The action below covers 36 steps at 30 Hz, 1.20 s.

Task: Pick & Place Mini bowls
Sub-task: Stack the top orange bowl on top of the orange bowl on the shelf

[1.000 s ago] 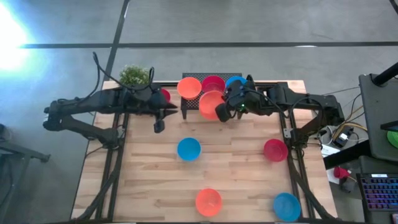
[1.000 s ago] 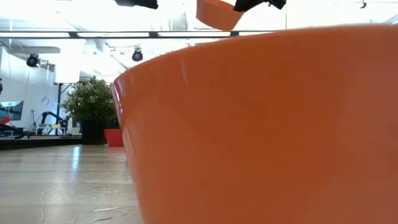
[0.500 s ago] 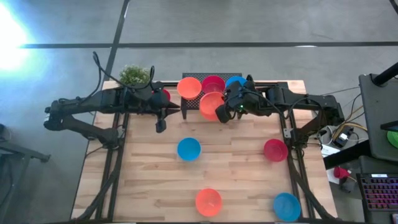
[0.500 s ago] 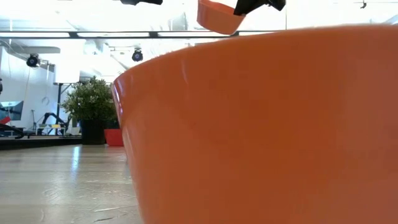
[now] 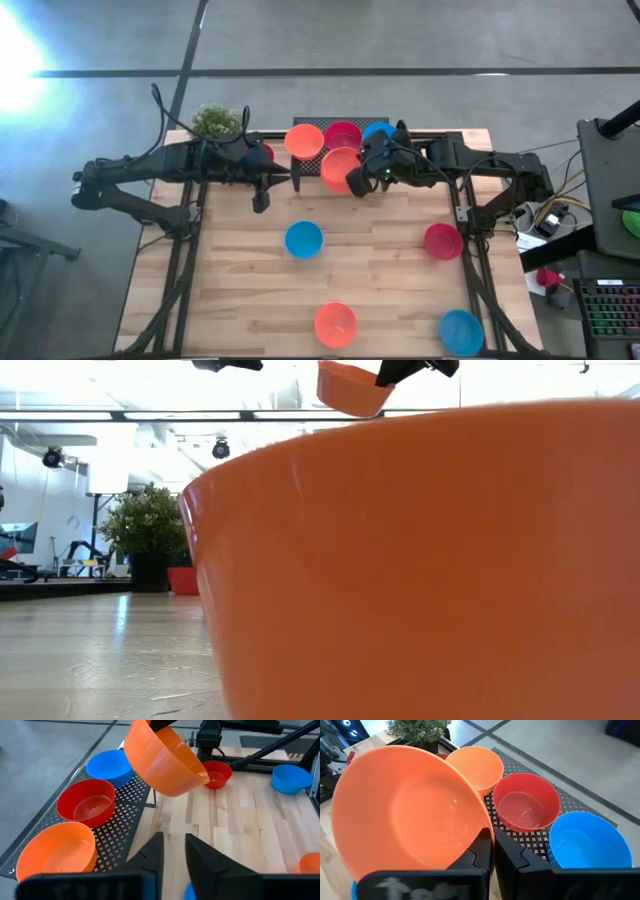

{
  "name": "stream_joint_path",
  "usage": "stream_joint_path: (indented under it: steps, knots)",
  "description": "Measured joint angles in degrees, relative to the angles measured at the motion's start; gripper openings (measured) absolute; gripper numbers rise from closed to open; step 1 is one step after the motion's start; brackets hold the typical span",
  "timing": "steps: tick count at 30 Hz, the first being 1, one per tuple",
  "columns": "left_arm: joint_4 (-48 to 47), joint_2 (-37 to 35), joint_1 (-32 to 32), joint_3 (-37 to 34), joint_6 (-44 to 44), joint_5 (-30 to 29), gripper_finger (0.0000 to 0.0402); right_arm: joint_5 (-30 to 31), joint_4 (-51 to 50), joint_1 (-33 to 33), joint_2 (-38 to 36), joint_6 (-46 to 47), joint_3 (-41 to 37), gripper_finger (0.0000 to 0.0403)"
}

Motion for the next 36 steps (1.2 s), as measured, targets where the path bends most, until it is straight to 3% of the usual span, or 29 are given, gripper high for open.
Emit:
stream_joint_path:
  steps: [4, 9, 16, 24, 29, 36]
  knots:
    - [2.8, 0.2, 0.0, 0.0, -1.5, 0.0, 0.0105, 5.2, 0.8, 0.0, 0.2, 0.0, 0.0, 0.0008]
    - [9.9, 0.3, 0.0, -0.3, -2.2, -0.4, 0.0116, 12.8, 3.4, 0.0, 2.0, -1.8, 0.0, 0.0008]
    - [15.1, 0.6, 0.0, -1.2, -3.4, -10.3, 0.0117, 18.6, 10.1, 0.0, 5.3, -7.8, 0.0, 0.0008]
    - [16.1, 4.7, 0.0, -0.9, -3.7, -14.0, 0.0117, 19.1, 20.5, 0.0, 7.2, -17.0, 0.0, 0.0008]
    - [16.4, 6.9, 0.0, 0.1, -3.3, -20.1, 0.0117, 19.6, 21.3, -0.1, 7.6, -17.6, 0.0, 0.0008]
    - [16.3, 7.2, 0.0, 0.9, -2.6, -20.9, 0.0117, 19.8, 21.3, -0.1, 7.7, -17.5, 0.0, 0.0008]
